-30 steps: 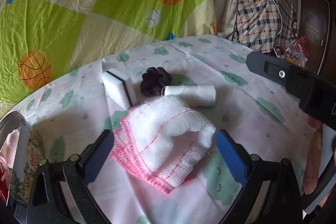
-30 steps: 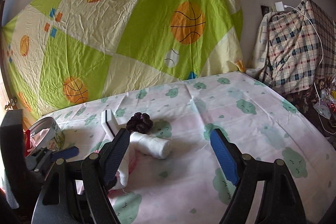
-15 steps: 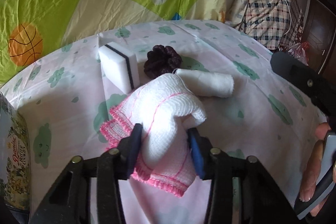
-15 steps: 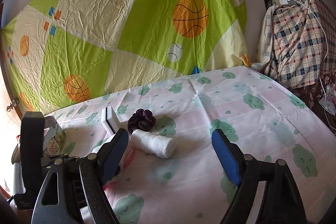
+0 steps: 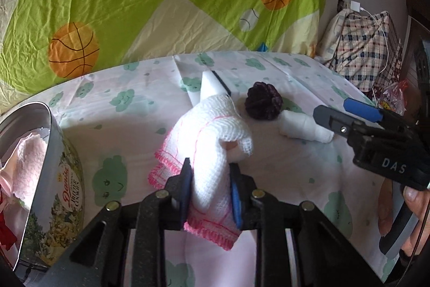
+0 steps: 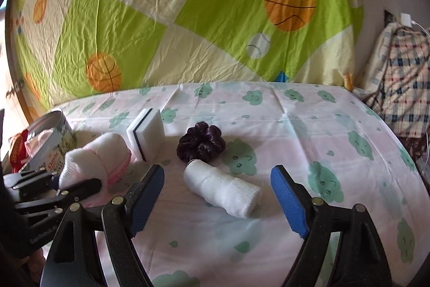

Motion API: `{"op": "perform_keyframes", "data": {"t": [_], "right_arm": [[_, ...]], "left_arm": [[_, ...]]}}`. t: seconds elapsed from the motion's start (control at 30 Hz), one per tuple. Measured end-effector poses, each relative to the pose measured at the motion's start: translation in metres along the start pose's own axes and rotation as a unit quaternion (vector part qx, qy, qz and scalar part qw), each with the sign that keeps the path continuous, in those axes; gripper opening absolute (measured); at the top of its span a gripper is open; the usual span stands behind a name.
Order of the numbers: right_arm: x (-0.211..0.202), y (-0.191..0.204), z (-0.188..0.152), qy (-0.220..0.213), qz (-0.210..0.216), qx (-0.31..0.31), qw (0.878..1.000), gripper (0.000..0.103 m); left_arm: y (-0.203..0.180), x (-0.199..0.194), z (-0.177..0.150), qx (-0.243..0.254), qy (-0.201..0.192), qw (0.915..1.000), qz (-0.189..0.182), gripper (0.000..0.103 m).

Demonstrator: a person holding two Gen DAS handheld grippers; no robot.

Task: Organize soft objects
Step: 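Close the right tool on the white rolled cloth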

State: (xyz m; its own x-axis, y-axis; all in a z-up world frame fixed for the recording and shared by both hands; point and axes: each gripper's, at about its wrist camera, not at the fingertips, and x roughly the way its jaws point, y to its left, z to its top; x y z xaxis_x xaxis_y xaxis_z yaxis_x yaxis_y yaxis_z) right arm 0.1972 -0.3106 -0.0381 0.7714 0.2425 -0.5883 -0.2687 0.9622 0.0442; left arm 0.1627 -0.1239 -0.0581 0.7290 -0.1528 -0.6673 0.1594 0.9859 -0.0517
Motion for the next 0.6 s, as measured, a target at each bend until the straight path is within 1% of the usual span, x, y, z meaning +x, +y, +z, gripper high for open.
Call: {"op": "perform_keyframes", "data": {"t": [0.13,0.2,0.27,0.33,0.4,0.43,0.5,0.57,0.6], "right_arm": [[0.020,0.002,0.003,0.038,0.018,-0.010,0.999,0.083],[0.028,0.001,0.004,0.055,0.021,-0.009,0.998,0.083],[0.034,0.001,0.004,0.067,0.022,-0.011,0.997,0.083],[0.037,0.002,0.005,0.072,0.022,-0.017,0.997,0.083],[0.042,0.005,0.007,0.080,0.017,-0.028,0.996,0.083],[0.045,0.005,0.007,0.086,0.019,-0.031,0.996,0.083],[0.052,0.006,0.006,0.103,0.032,-0.033,0.994,0.083],[0.053,0.005,0.006,0.107,0.032,-0.034,0.993,0.083],[0.053,0.006,0.006,0.107,0.030,-0.036,0.993,0.081]], "left_arm": [[0.007,-0.004,-0.001,-0.010,-0.011,0.9999,0.000,0.023],[0.014,-0.006,-0.002,-0.024,-0.017,0.9996,-0.004,0.023],[0.022,-0.005,-0.002,-0.042,-0.018,0.9989,-0.008,0.023],[0.027,-0.004,0.000,-0.052,-0.020,0.9985,0.003,0.023],[0.025,-0.004,0.003,-0.042,-0.023,0.9986,0.022,0.023],[0.023,-0.003,0.004,-0.038,-0.024,0.9987,0.024,0.023],[0.020,-0.001,0.005,-0.031,-0.023,0.9990,0.021,0.023],[0.021,0.000,0.005,-0.029,-0.020,0.9992,0.018,0.023],[0.022,0.000,0.005,-0.032,-0.019,0.9992,0.015,0.023]]}}
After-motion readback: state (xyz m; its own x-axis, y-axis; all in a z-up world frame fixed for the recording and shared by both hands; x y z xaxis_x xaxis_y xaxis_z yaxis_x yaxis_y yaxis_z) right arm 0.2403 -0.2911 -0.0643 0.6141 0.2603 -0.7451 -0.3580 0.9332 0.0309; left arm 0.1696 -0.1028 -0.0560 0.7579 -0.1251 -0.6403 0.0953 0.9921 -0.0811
